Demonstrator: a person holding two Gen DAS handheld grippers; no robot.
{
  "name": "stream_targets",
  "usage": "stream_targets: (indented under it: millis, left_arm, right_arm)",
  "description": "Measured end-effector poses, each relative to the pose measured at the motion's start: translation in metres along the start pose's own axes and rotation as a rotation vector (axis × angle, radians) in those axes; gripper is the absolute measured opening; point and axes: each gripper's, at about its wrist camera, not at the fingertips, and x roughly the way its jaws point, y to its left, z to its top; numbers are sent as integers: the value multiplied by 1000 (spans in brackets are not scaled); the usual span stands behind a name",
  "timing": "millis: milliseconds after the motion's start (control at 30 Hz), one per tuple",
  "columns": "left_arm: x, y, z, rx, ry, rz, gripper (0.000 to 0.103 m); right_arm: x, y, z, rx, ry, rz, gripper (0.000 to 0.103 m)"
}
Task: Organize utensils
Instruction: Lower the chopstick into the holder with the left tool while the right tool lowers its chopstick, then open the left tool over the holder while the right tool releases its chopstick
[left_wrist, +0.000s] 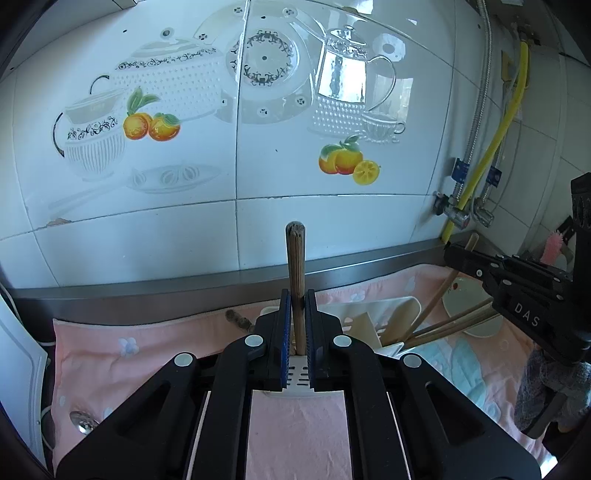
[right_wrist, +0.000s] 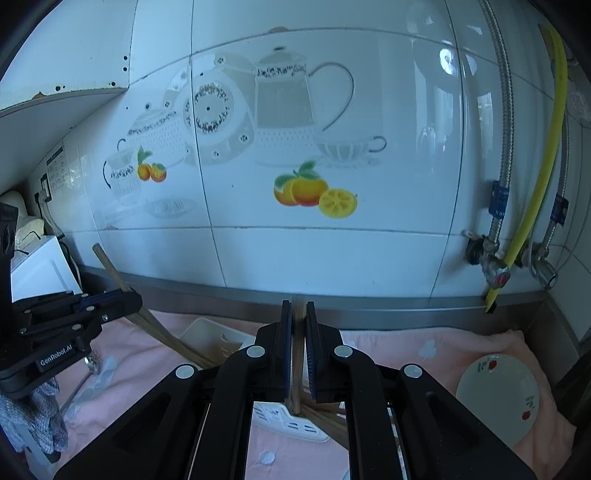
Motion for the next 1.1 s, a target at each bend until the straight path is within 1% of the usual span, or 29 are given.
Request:
stream_targets:
  millis: [233, 367, 433, 467, 500, 567, 633, 667, 733, 800, 833, 867, 933, 1000, 1033, 1100]
  left_arm:
    - [1, -1, -1, 5, 7, 7, 7]
    - [-1, -2, -2, 7, 7, 4, 7]
    - [-2, -3, -2, 9, 8, 4, 10]
    - [-3, -4, -2, 10, 7, 6, 13]
    - [-4, -4, -3, 11, 6, 7, 15]
    - [-7, -5, -3, 8, 2, 10, 21]
    - [-10, -6, -4, 9, -3, 7, 23]
    - [-13, -6, -4, 10, -6, 9, 28]
    - [-17, -7, -5, 8, -14, 15, 36]
    - [-21, -8, -7, 10, -18, 16, 39]
    - [-23, -8, -8, 10, -19, 19, 45]
    - [-25, -8, -9, 7, -21, 24, 51]
    - [-30, -7, -11, 3, -28, 29, 54]
    - [-35, -6, -13, -5, -32, 35, 63]
    - [-39, -5, -14, -11, -33, 40, 70]
    - [-45, -4, -17, -15, -43, 43, 73]
  right_arm:
    - [-1, -3, -6, -5, 9, -10, 9]
    - [-6, -4, -5, -5, 1, -18, 21]
    - [-9, -5, -4, -7, -5, -21, 25]
    - [-11, -5, -4, -9, -7, -23, 31]
    - [-13, -4, -4, -11, -11, -26, 34]
    - [-17, -4, -4, -11, -18, -31, 45]
    - [-22, -4, -5, -13, -24, -38, 49]
    - [-24, -4, -5, -13, -25, -42, 53]
    - [-28, -5, -5, -10, -30, -52, 57]
    - [-32, -6, -6, -9, -32, -54, 61]
    - [-34, -6, -6, -8, -33, -56, 66]
    - [-38, -6, -7, -10, -36, -63, 66]
    - [-42, -7, -7, -12, -40, -68, 67]
    - [-48, -7, -8, -10, -43, -71, 72]
    - [-53, -7, -9, -10, -47, -75, 73]
    - [-59, -8, -10, -10, -52, -76, 77]
